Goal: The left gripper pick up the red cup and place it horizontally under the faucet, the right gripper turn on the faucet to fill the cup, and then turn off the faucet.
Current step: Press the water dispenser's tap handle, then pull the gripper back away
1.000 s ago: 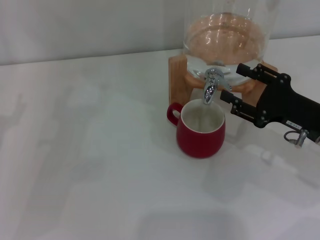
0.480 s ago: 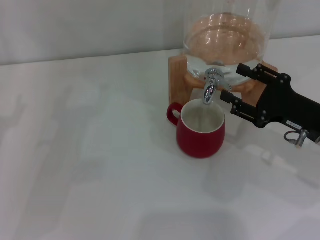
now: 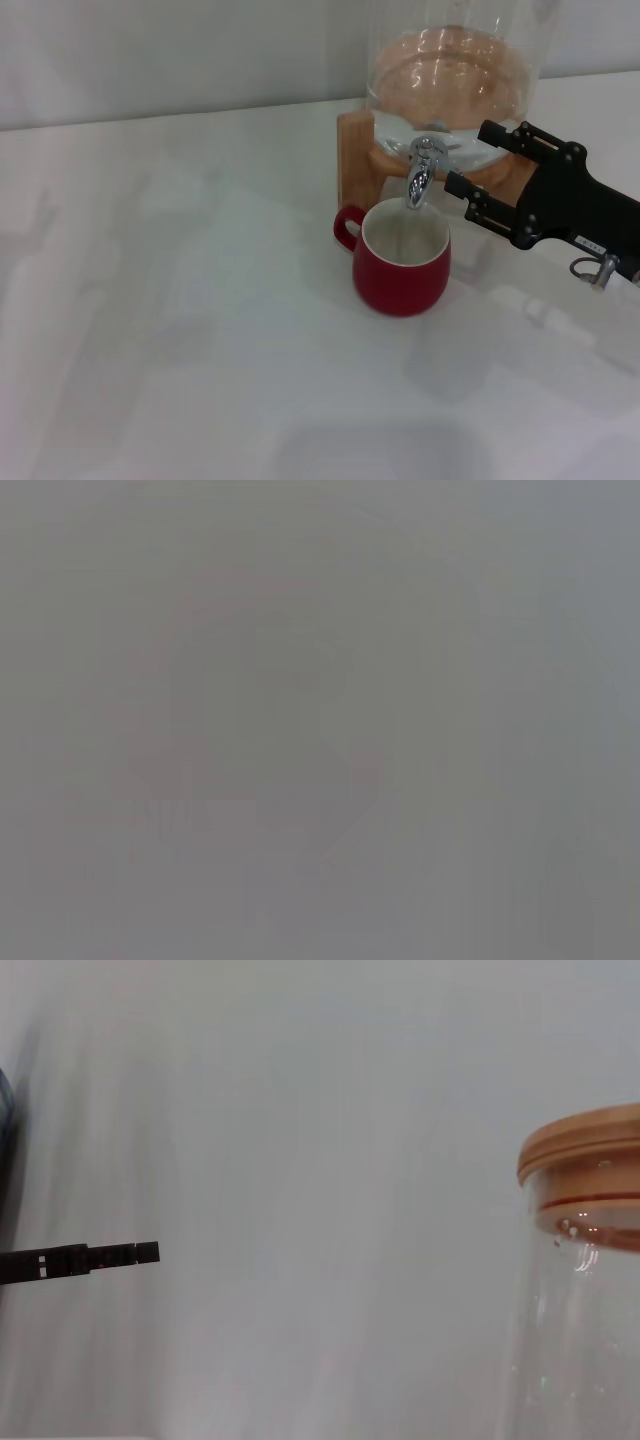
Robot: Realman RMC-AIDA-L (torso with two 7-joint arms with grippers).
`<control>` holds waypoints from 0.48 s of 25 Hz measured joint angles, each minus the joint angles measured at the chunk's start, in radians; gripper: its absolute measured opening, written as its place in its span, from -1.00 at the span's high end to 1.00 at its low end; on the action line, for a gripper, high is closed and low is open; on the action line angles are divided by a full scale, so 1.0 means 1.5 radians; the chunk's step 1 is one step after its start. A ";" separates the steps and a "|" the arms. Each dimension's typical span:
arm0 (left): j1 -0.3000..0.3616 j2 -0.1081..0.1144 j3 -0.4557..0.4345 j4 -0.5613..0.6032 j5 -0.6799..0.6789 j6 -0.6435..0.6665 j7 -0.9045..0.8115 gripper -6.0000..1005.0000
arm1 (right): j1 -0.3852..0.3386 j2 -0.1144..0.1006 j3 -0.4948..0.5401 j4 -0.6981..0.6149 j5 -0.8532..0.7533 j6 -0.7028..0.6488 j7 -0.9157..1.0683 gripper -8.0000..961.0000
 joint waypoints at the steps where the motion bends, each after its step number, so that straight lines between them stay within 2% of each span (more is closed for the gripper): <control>1: 0.000 0.000 0.000 -0.001 0.000 0.000 0.000 -0.76 | 0.000 0.000 0.000 0.000 0.000 -0.001 0.000 -0.41; 12: 0.001 0.000 0.001 -0.008 0.000 0.000 0.000 -0.76 | 0.000 0.000 0.007 0.000 0.003 -0.015 0.000 -0.41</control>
